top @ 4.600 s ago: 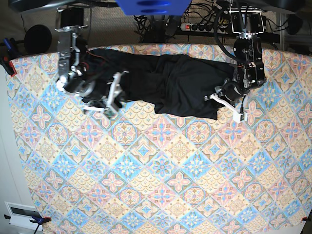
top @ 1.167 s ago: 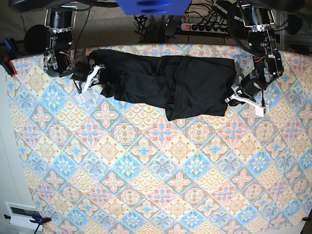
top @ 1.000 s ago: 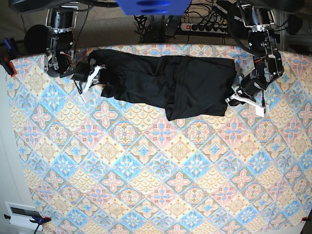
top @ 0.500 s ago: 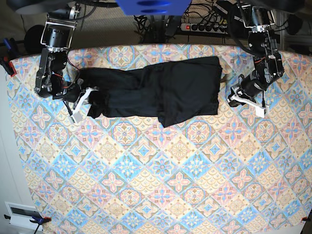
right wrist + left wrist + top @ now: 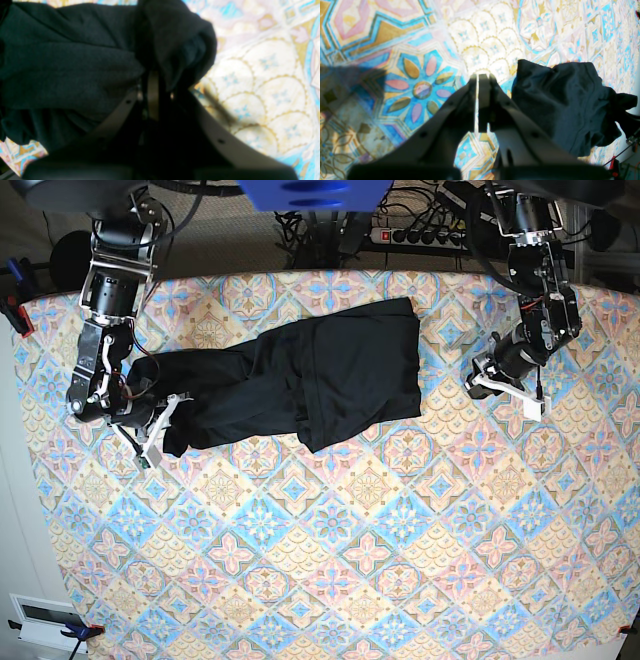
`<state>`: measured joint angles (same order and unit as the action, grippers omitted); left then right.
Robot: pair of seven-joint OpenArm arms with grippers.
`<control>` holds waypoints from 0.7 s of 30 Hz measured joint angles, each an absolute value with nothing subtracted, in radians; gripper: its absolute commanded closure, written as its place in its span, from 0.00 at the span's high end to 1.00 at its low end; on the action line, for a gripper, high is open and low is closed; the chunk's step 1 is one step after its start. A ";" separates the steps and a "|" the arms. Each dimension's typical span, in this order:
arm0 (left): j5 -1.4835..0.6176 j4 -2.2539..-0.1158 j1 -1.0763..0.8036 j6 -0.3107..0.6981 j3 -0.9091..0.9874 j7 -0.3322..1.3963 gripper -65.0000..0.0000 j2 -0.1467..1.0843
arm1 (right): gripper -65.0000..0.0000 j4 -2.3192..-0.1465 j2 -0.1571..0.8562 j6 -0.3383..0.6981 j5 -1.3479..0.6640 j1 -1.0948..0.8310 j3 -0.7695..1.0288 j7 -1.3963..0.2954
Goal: Layout the t-shirt on the table in an organized manner, then fold the t-shirt properly
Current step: 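Fold the strip end with the right gripper over toward the left gripper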
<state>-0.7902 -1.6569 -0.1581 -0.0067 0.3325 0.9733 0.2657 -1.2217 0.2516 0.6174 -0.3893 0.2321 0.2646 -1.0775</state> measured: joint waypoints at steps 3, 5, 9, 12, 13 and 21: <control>-0.790 -1.657 -0.158 -0.007 0.332 0.973 0.00 0.266 | 0.00 -1.248 0.250 0.616 -0.384 0.223 0.263 -1.085; -0.791 -1.657 -0.159 -0.006 0.332 0.973 0.00 0.266 | 0.00 -1.314 0.247 0.612 -0.353 0.210 0.257 -1.112; -0.790 -1.657 -0.164 -0.007 0.329 0.973 0.00 0.265 | 0.00 -1.488 0.240 0.639 -0.344 0.202 0.155 -1.099; -0.793 -1.657 -0.164 -0.007 0.325 0.977 0.00 0.263 | 0.00 -1.608 0.155 0.654 -0.369 0.156 0.099 -1.085; -0.792 -1.657 -0.163 -0.006 0.326 0.976 0.00 0.263 | 0.00 -1.636 0.123 0.656 -0.369 0.131 0.089 -1.097; -0.789 -1.657 -0.167 -0.007 0.322 0.975 0.00 0.263 | 0.00 -1.721 -0.001 0.650 -0.347 0.130 -0.009 -1.082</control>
<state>-0.7895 -1.6573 -0.1665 -0.0071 0.3218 0.9752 0.2634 -1.7210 -0.0013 0.6498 -0.3473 0.1299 -0.0086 -1.0821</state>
